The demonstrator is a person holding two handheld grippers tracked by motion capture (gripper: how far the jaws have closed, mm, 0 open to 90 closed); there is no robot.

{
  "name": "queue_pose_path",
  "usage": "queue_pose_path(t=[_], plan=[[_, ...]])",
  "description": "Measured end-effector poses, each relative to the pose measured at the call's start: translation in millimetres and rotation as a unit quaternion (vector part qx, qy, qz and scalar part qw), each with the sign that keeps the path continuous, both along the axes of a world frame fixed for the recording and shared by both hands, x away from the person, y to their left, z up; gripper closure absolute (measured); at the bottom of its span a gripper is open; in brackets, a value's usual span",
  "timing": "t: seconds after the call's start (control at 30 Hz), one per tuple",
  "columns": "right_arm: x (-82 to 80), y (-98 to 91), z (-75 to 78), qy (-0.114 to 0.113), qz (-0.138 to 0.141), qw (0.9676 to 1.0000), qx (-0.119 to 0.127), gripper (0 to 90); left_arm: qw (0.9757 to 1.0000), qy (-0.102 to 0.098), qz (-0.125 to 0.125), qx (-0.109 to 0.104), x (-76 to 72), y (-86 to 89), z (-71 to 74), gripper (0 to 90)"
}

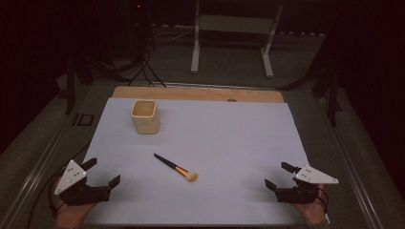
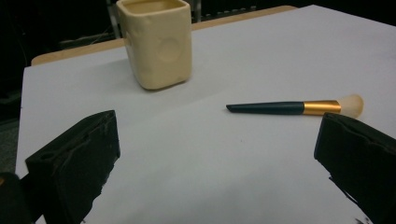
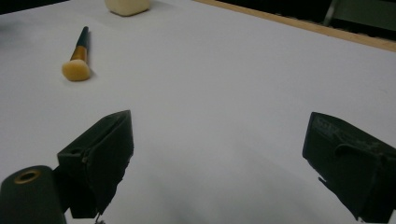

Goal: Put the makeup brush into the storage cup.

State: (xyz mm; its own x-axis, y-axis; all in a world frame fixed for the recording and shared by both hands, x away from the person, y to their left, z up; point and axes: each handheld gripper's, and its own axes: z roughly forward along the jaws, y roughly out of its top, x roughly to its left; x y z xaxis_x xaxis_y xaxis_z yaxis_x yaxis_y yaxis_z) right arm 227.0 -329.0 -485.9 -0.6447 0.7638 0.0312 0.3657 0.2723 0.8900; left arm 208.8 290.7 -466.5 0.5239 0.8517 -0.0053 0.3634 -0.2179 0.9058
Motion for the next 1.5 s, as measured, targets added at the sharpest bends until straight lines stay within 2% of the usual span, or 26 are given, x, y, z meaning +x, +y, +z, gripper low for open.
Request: queue_pose_path(t=[0.17, 0.4, 0.7, 0.73, 1.03, 1.5], plan=[[-0.6, -1.0, 1.1, -0.001, -0.001, 1.0, 0.004, 8.7, 0.9999, -0.002, -0.006, 0.01, 3.1, -0.3, 7.0, 1.3], [-0.5, 0.4, 1.3, 0.0, 0.004, 1.0, 0.002, 8.7, 1.0, -0.007, -0.007, 0.003, 7.0, 2.4, 15.5, 1.3], [-0.6, 2.3, 1.4, 0.001, 0.009, 0.9999, -0.009, 8.7, 0.9998, -0.013, -0.014, 0.009, 14.7, 0.5, 25.5, 1.3], [-0.8, 2.1, 1.7, 0.0, 0.008, 0.9999, -0.008, 8.7, 0.9996, -0.016, -0.018, 0.014, 18.4, -1.3, 31.1, 1.3], [-1.0, 2.6, 2.1, -0.001, 0.011, 0.9999, -0.012, 8.7, 0.9989, -0.022, -0.035, 0.023, 31.5, -7.9, 42.8, 1.3], [-1.6, 1.3, 3.1, -0.002, 0.01, 0.9999, -0.01, 8.7, 0.9978, -0.019, -0.054, 0.033, 48.3, -23.9, 47.9, 1.3]])
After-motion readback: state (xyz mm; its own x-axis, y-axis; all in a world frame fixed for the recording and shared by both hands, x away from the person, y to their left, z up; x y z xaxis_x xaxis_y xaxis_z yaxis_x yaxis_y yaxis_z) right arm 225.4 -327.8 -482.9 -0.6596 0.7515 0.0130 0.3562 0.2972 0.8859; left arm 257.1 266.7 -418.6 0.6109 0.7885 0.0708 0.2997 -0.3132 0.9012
